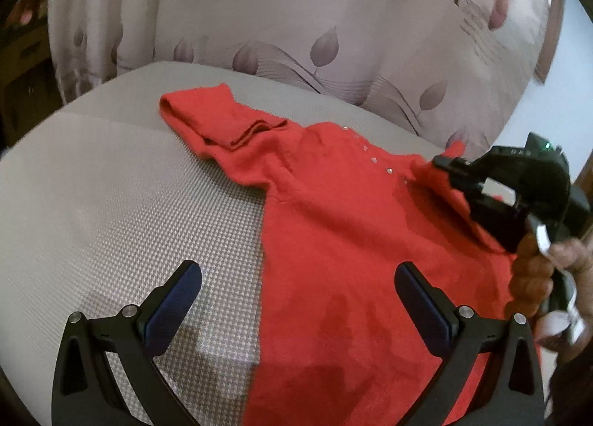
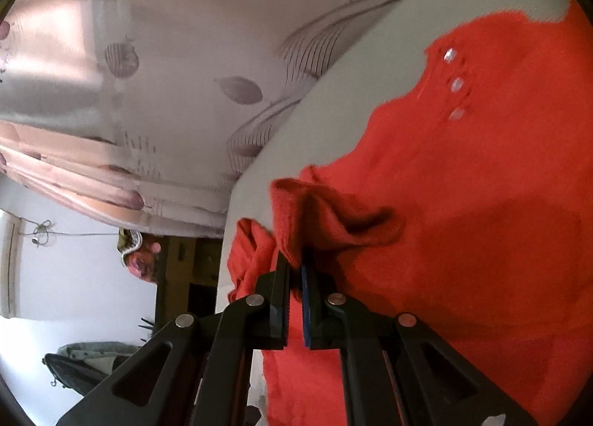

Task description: Fold small clothes

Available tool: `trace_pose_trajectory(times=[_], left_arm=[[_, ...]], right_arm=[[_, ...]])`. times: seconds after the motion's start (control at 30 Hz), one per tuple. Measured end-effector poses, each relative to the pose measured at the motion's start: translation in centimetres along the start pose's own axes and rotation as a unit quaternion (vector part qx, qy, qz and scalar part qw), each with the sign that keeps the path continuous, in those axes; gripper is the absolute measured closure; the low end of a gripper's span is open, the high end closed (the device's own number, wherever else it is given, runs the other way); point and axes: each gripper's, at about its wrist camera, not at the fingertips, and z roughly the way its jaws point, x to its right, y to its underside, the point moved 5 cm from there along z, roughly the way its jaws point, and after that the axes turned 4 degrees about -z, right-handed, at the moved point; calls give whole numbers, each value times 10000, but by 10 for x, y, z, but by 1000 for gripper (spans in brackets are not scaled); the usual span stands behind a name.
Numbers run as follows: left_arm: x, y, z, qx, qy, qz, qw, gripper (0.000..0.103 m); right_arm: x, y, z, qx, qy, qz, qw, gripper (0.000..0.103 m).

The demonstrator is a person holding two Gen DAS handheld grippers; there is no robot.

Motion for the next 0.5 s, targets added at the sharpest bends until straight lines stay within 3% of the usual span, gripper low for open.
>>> trace_pose_trajectory(times=[0.2,0.5], left_arm=[[-8,-2,-2,86,85,-271,9996,0],[-7,-1,-5,182,110,-245,9995,0]], right_arm=[[-10,12,23,-225,-123,-44,9997,98],[-16,21,51,-321,-33,-139,9994,97]])
